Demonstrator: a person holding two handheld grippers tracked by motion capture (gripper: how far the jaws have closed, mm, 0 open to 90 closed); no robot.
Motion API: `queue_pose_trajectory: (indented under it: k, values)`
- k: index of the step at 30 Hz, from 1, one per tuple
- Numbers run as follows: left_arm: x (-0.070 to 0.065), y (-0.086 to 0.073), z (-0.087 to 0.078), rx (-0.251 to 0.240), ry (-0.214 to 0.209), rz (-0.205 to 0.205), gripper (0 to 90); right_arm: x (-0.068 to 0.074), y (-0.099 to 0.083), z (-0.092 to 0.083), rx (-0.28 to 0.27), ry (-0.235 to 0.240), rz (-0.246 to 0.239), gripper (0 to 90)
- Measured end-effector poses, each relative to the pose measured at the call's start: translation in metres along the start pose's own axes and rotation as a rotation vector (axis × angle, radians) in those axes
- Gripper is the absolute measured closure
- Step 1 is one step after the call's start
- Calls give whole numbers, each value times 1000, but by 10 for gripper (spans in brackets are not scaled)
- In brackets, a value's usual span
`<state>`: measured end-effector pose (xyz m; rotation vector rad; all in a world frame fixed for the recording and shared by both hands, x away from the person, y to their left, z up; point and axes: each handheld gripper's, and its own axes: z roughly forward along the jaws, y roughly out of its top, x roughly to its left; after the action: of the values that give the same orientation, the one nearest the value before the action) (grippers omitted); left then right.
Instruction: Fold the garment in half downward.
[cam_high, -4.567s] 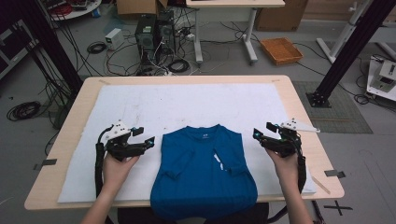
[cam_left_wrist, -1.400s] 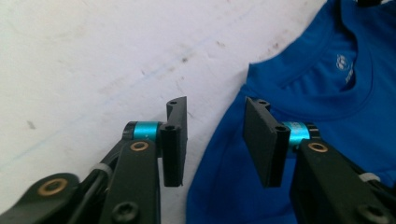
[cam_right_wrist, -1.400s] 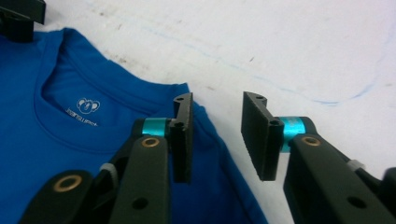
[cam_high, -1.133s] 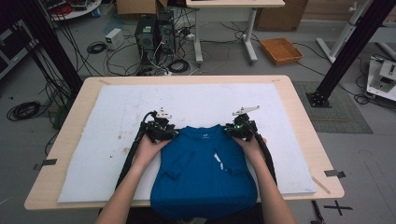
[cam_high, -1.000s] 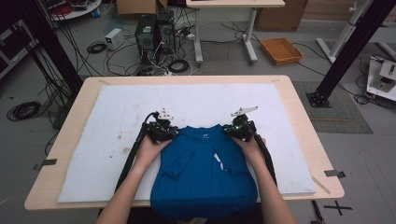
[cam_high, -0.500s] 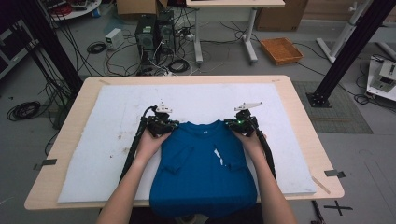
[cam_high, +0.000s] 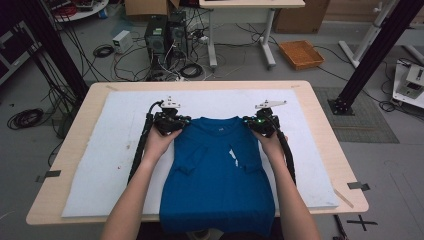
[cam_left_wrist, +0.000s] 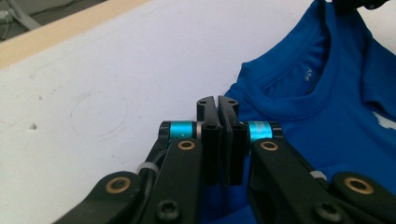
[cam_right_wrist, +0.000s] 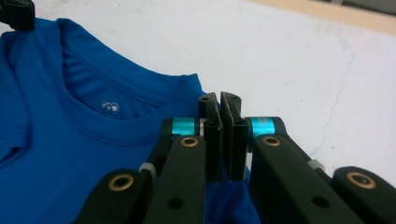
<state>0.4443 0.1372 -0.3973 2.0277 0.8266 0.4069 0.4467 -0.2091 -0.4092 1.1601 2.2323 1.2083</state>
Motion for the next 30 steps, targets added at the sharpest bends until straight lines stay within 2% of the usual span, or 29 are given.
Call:
queue_pose_trajectory:
  k: [3, 4, 5, 7, 8, 9, 10, 11, 12, 13, 14, 15, 18, 20, 24, 29, 30]
  values:
    - [-8, 2, -11, -14, -6, 27, 878, 8, -1, -12, -18, -18, -25, 882]
    - [-8, 2, -11, -14, -6, 27, 878, 8, -1, -12, -18, -18, -25, 882]
    - [-13, 1, -19, -24, -10, 41, 878, 14, -2, -23, -31, -20, -35, 882]
    - [-17, 1, -24, -30, -12, 48, 877, 16, -4, -27, -40, -15, -36, 882]
    - [-23, -1, -33, -43, -23, 61, 878, 23, -7, -38, -57, -17, -46, 882]
    - [-23, -1, -33, -43, -23, 61, 878, 23, -7, -38, -57, -17, -46, 882]
    - [-31, -4, -42, -58, -26, 84, 878, 30, -9, -47, -70, -17, -61, 882]
    - [-31, -4, -42, -58, -26, 84, 877, 30, -9, -47, -70, -17, -61, 882]
    - [-39, -8, -51, -69, -36, 103, 878, 39, -14, -56, -79, -20, -83, 882]
    - [-39, -8, -51, -69, -36, 103, 878, 39, -14, -56, -79, -20, -83, 882]
    - [-47, -13, -59, -77, -43, 116, 878, 47, -19, -66, -97, -20, -99, 882]
    - [-47, -13, -59, -77, -43, 116, 878, 50, -22, -71, -102, -15, -102, 882]
    - [-61, -25, -72, -101, -53, 133, 878, 58, -32, -82, -119, -1, -94, 882]
    - [-64, -28, -74, -104, -56, 133, 878, 60, -35, -85, -124, 6, -89, 882]
    - [-80, -39, -86, -124, -62, 141, 878, 73, -51, -101, -144, 15, -70, 882]
    - [-91, -51, -94, -131, -65, 139, 878, 85, -64, -112, -138, 27, -72, 882]
    - [-98, -58, -97, -124, -71, 145, 878, 91, -71, -118, -131, 30, -76, 882]
